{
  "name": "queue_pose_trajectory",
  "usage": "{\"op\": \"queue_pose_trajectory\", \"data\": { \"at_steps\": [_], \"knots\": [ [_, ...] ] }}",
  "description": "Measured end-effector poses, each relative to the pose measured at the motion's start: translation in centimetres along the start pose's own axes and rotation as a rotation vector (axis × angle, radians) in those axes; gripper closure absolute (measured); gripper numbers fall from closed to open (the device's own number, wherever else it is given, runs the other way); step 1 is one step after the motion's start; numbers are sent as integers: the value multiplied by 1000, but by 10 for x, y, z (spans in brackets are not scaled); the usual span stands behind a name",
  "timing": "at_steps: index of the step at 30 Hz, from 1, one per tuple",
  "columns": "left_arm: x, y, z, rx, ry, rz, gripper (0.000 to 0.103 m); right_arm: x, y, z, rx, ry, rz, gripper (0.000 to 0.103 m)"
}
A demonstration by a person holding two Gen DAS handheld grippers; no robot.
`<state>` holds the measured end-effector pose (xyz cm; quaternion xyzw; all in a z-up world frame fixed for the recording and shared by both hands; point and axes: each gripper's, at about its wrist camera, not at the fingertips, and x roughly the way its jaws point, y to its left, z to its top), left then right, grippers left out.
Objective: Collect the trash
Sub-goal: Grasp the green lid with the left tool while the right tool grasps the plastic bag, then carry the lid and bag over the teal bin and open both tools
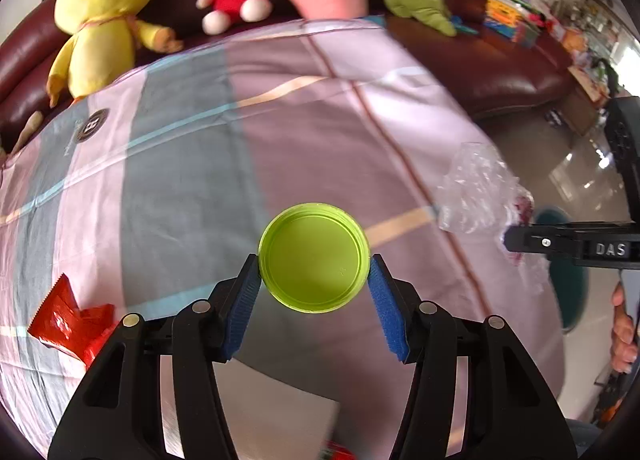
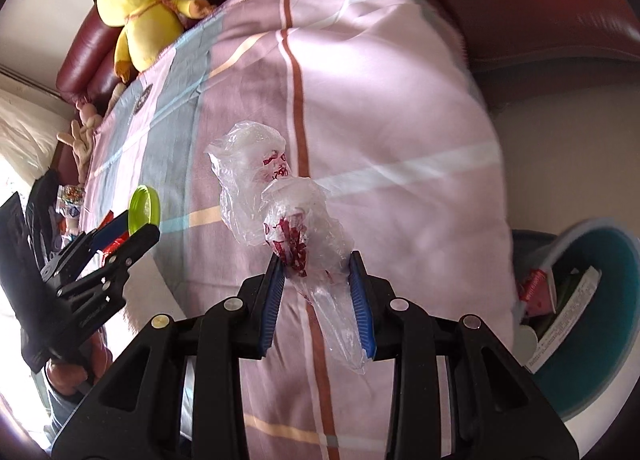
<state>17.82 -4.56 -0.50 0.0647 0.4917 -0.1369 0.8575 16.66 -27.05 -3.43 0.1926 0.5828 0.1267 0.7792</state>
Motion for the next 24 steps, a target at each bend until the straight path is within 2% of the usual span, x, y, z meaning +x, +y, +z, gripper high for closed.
{"op": "queue_pose_trajectory", "data": {
  "at_steps": [6, 10, 15, 19, 24],
  "knots": [
    [-14, -46, -5, 56, -11, -39, 47, -35, -35, -26, 61, -48, 4, 72],
    [-23, -81, -9, 89, -16, -91, 47, -63, -67, -46, 114, -88, -9, 72],
    [-35, -142, -16, 182, -36, -159, 47, -105, -114, -77, 189, -152, -50, 72],
    [-34, -193, -22, 265, -20, -208, 47, -133, -155, -102, 261, -197, -72, 72],
    [-26, -249, -30, 364, 3, -237, 47, -149, -201, -128, 346, -223, -90, 72]
  ]
}}
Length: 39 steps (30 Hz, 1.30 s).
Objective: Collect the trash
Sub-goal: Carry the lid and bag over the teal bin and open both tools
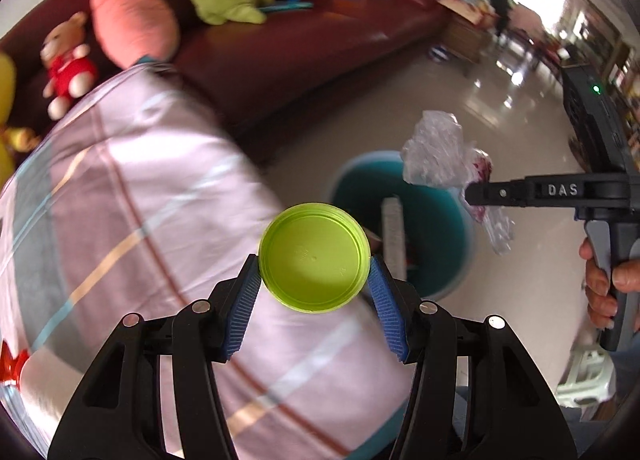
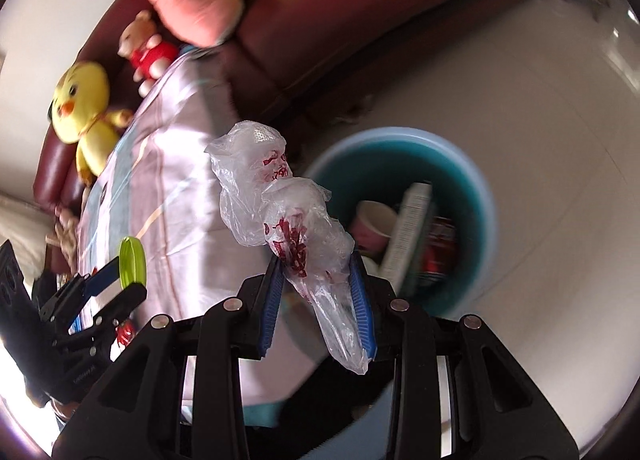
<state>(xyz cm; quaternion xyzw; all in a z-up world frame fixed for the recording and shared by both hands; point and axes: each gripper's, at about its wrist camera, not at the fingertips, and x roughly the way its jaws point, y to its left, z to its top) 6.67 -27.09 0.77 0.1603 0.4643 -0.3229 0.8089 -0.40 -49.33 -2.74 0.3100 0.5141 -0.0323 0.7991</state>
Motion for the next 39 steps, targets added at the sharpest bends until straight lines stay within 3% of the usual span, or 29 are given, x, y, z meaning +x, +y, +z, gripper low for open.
{"op": "queue_pose_trajectory", "data": {
  "at_steps": [6, 27, 39],
  "knots": [
    [28, -36, 6, 50, 54, -21, 47, 9, -38, -3, 65, 19, 9, 71],
    [122, -102, 22, 133, 227, -69, 47, 47, -93, 3, 141, 88, 32, 71],
    [155, -106, 23, 121, 279, -106, 45, 44, -102, 6, 145, 96, 15, 71]
  ]
}}
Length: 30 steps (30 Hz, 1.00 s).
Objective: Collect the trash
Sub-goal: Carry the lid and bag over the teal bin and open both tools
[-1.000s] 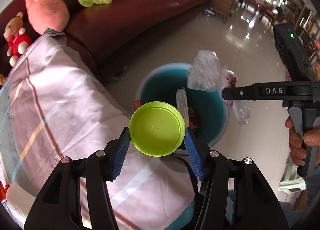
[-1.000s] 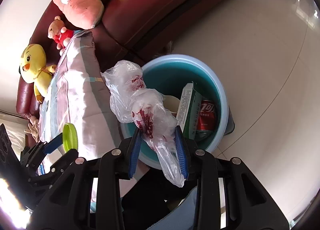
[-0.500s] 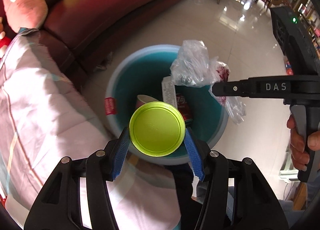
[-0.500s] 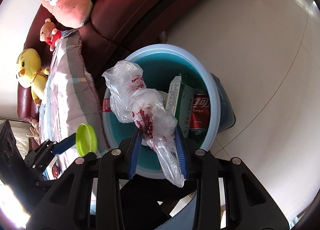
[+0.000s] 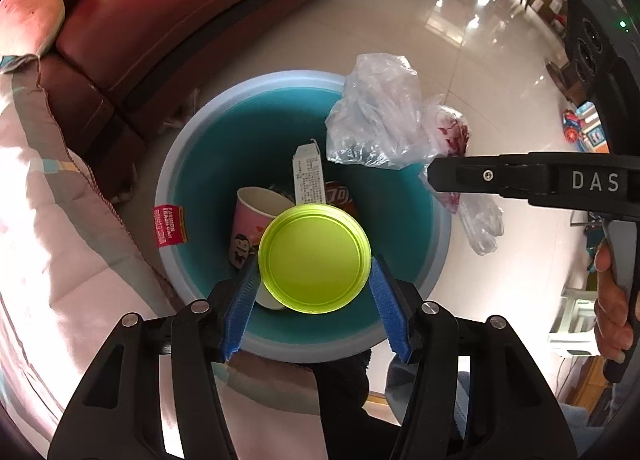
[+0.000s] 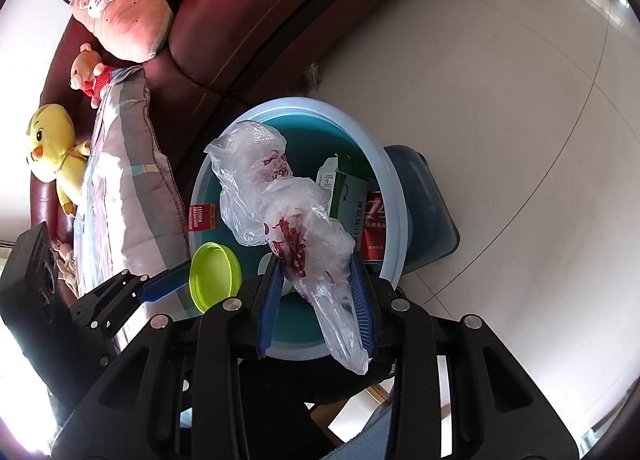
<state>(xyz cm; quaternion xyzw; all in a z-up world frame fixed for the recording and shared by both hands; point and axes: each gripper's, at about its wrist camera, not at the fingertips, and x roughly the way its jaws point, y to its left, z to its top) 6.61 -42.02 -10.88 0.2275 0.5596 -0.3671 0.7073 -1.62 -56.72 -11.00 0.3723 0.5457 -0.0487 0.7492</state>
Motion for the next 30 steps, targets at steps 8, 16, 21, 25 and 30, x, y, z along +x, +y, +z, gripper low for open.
{"op": "queue_pose_trajectory", "data": {
  "at_steps": [8, 16, 21, 25, 30],
  "knots": [
    [-4, 1, 0, -7, -11, -29, 45, 5, 7, 2, -11, 7, 3, 71],
    [-10, 3, -4, -26, -22, -22, 37, 1, 8, 5, -20, 3, -11, 71],
    [-18, 15, -10, -63, -28, -21, 36, 8, 14, 4, -25, 15, -11, 68],
    [-32, 23, -12, -102, -45, -20, 34, 13, 19, 4, -25, 28, 2, 50],
    [-45, 37, -18, -145, -76, -13, 25, 12, 27, 2, -36, 26, -10, 46]
  ]
}}
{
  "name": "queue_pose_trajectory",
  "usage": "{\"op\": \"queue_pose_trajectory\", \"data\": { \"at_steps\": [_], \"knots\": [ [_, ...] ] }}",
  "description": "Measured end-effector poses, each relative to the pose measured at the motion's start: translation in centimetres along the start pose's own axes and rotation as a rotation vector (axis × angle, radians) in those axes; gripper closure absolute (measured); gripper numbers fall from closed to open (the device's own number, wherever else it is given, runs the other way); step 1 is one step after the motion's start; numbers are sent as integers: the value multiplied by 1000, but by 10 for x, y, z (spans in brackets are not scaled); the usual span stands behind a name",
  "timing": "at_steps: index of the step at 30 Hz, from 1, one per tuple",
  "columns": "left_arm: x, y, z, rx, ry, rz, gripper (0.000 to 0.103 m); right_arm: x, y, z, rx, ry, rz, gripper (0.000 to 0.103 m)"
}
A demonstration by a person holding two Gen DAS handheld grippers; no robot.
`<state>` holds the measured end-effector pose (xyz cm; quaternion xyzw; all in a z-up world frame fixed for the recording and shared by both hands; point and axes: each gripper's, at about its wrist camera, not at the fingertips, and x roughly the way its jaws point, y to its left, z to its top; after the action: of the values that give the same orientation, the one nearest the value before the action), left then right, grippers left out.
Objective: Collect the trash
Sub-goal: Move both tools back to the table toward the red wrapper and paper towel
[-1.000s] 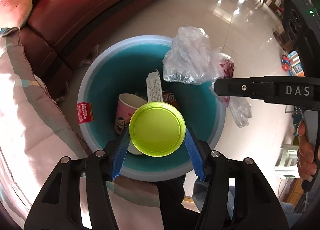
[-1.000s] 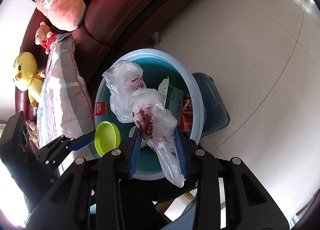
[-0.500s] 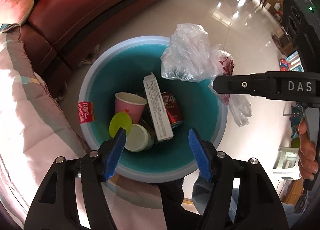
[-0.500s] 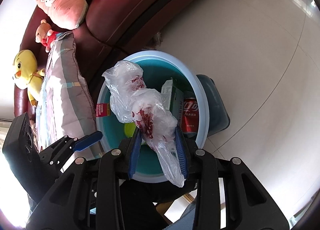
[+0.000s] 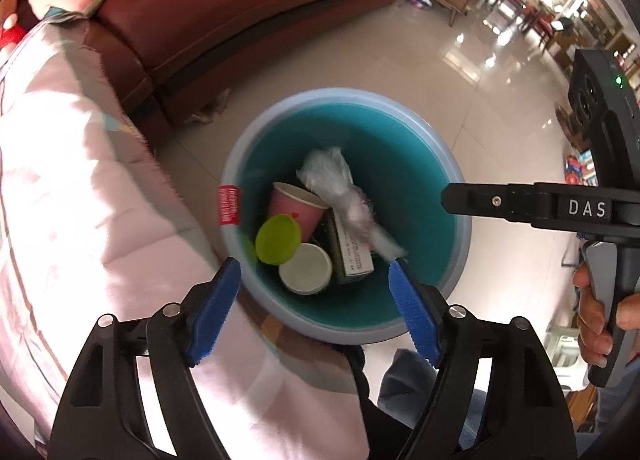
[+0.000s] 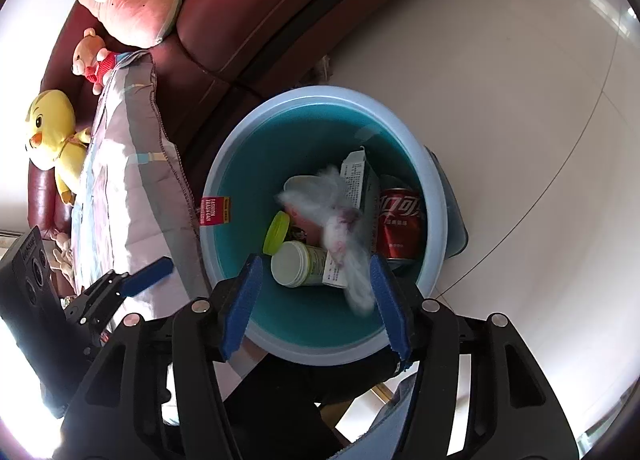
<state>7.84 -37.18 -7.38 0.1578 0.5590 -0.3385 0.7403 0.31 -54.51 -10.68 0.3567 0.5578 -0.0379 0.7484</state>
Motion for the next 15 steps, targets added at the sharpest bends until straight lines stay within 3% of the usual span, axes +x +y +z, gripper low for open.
{"op": "queue_pose_trajectory", "data": {
  "at_steps": [7, 15],
  "knots": [
    [-17, 9, -10, -15, -24, -1, 21, -8, 13, -5, -16, -11, -21, 33],
    [-42, 28, -35, -34, -72, 2, 17, -17, 35, -18, -39, -18, -36, 31]
  ]
}}
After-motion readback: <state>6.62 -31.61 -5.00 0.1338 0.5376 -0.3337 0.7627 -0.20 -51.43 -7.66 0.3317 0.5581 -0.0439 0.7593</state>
